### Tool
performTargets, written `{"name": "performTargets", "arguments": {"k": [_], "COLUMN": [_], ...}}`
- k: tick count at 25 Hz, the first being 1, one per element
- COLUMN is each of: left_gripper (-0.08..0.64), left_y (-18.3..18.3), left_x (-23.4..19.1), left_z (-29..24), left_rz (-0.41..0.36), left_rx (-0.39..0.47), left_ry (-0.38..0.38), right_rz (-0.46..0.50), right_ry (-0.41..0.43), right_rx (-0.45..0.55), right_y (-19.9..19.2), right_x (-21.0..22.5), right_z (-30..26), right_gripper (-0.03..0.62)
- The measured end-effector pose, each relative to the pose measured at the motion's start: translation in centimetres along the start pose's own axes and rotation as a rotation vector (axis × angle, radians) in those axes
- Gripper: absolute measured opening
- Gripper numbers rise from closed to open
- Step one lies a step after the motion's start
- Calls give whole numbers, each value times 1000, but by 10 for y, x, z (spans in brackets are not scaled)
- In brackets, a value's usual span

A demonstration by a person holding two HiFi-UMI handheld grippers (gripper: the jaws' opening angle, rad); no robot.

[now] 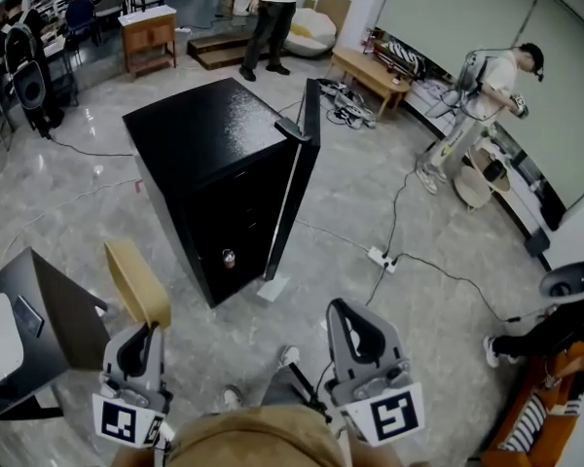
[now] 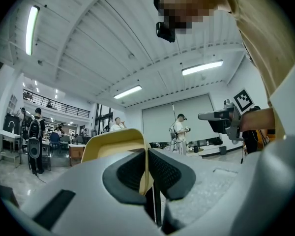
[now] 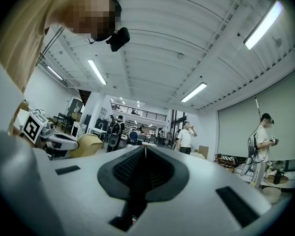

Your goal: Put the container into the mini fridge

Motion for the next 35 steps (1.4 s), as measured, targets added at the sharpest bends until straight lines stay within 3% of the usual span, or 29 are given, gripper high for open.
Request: {"name": "performTargets", "arguments": {"k": [9,15,19,35], "left_gripper": [20,20,20,20], "left_y": [-5,1,-7,-53], "left_x": [3,-2,-1,8], "left_z": [-60,-99,-112,-149], "left_rz": [-13,-43,-44,-106], "left_rx": [-50,-42,-89,-222], "left_ry": [67,106,126,51], "right_rz": [-33,-44,-46,-82], "right_ry": [125,170,203,236], "right_rx": [29,20,8,-44], "right_y": [-15,-28,-35,-83], "right_x": [39,71,81,86], "right_z": [-71,-106,-123,-150], "right_gripper": [3,3,3,3]}}
Point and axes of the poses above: the fingertips, and each gripper's own axes: z backward along the fingers, x to its right, y out of its top, the point moved 1 cm from there along z, backward along the fingers, and after that the axes turned 5 degrees about -y, right-handed, at the moved point
